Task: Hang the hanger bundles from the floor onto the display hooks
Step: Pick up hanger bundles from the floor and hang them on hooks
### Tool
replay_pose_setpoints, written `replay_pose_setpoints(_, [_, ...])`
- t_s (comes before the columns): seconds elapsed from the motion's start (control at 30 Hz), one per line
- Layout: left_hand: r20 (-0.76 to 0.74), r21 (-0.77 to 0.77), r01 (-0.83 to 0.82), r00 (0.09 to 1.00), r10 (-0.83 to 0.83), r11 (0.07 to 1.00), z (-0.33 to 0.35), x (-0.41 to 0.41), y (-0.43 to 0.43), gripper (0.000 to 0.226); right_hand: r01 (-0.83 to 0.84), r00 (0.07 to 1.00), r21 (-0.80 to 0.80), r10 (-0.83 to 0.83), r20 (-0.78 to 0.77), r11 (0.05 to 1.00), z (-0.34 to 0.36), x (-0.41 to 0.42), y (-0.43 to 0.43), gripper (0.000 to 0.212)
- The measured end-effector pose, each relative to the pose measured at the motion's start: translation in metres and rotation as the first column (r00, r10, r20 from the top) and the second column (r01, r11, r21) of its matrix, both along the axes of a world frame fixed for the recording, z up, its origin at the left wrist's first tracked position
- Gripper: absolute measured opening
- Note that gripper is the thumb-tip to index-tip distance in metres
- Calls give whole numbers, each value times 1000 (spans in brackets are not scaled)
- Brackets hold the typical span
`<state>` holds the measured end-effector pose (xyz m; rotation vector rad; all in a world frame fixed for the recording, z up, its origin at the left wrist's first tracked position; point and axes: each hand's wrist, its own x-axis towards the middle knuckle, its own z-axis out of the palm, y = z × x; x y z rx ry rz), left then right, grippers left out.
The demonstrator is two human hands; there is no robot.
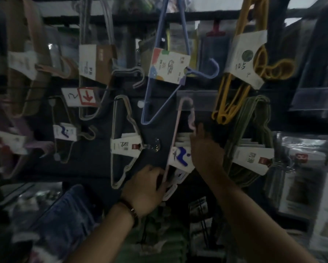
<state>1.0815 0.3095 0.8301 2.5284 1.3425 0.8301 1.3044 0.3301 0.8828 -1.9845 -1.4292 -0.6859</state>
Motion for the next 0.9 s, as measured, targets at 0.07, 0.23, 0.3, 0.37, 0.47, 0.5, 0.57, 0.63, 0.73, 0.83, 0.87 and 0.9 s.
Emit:
replay_pose_setpoints(0.07, [-31,20,-55,998,56,998,-7,-19,-10,26,-50,993,183,69,-98,982,-17,-13,-13,62])
replay_pose_setpoints(0.23, [-57,-30,-184,982,182,982,-36,-99,-70,25,-536,824,393,564,52,747,-81,-115,-70,14])
replay_pose_setpoints(0.3, [-97,-122,-252,966,241,960,-63,-150,-103,20,-724,672,207,741,-4,658,-112,-174,-99,6])
replay_pose_setpoints(0.37, [-141,-245,-330,942,303,912,-100,-209,-144,12,-821,567,-45,804,-180,569,-145,-233,-129,6])
replay_pose_setpoints(0.47, [-188,-404,-464,885,425,788,-160,-302,-217,11,-896,429,-296,816,-388,330,-192,-322,-174,11])
replay_pose_setpoints(0.5, [-202,-445,-506,860,468,739,-179,-333,-243,10,-909,385,-326,824,-415,260,-207,-353,-188,12])
replay_pose_setpoints(0.57, [-197,-500,-566,811,551,655,-211,-394,-297,13,-916,323,-374,822,-469,147,-234,-415,-219,15])
replay_pose_setpoints(0.63, [-188,-571,-595,766,615,566,-237,-451,-356,14,-893,295,-450,794,-532,30,-261,-477,-249,13])
replay_pose_setpoints(0.73, [-210,-651,-635,678,704,417,-264,-524,-441,15,-842,240,-518,756,-609,-150,-298,-566,-294,13])
replay_pose_setpoints(0.83, [-261,-677,-689,553,791,258,-281,-579,-513,19,-764,210,-568,714,-668,-306,-328,-643,-335,18])
replay_pose_setpoints(0.87, [-284,-688,-699,506,815,194,-283,-594,-533,20,-729,209,-585,698,-685,-355,-336,-666,-347,19])
replay_pose_setpoints(0.9, [-301,-693,-707,461,835,140,-286,-608,-550,21,-690,209,-599,682,-701,-405,-342,-686,-357,19])
